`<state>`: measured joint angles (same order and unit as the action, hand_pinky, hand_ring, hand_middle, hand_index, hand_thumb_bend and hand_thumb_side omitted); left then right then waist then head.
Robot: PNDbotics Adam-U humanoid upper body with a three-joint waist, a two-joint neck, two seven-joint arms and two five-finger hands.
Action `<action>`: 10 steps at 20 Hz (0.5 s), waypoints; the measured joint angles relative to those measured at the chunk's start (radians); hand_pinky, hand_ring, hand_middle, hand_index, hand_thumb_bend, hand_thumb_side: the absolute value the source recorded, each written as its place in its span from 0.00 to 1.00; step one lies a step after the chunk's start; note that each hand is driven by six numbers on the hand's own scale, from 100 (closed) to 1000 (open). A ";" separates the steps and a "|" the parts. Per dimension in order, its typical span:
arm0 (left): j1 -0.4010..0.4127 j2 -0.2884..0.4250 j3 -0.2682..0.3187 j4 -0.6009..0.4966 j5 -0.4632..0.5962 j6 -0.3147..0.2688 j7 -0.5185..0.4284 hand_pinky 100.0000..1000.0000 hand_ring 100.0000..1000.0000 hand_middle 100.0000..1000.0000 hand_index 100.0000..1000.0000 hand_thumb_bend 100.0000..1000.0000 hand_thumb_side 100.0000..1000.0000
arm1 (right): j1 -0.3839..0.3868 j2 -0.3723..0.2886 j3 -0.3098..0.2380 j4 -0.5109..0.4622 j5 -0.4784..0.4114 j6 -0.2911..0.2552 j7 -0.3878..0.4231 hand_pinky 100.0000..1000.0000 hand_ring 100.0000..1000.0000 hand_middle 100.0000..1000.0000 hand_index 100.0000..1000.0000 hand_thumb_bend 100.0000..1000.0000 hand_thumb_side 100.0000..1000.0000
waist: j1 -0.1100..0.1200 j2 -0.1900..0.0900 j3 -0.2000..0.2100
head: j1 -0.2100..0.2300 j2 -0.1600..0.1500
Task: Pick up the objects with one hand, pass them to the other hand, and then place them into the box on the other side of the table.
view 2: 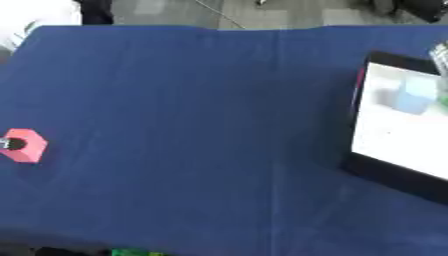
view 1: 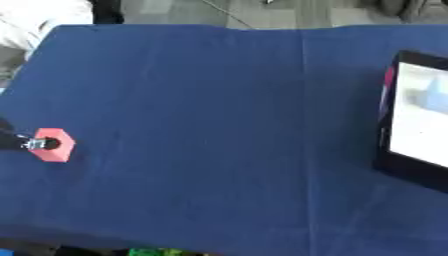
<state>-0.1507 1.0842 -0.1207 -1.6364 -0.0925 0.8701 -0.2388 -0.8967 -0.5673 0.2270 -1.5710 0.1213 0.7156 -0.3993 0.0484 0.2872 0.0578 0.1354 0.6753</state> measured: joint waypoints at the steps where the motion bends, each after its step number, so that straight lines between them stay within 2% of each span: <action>1: -0.003 0.000 -0.004 0.001 0.003 -0.001 -0.002 0.88 0.89 0.76 0.82 0.77 0.50 | 0.000 0.000 0.000 0.001 -0.003 -0.002 -0.002 0.65 0.77 0.74 0.85 0.00 0.29 | 0.000 0.000 0.001 | 0.002 0.000; 10: -0.050 0.000 -0.042 0.056 0.005 -0.004 -0.030 0.87 0.89 0.76 0.78 0.75 0.49 | 0.005 0.000 0.000 0.012 -0.021 -0.014 -0.014 0.65 0.77 0.74 0.84 0.00 0.29 | -0.001 0.004 -0.003 | 0.004 0.000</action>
<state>-0.2003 1.0840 -0.1623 -1.5807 -0.0879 0.8662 -0.2687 -0.8921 -0.5672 0.2268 -1.5593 0.1004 0.7018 -0.4131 0.0478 0.2911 0.0551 0.1392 0.6754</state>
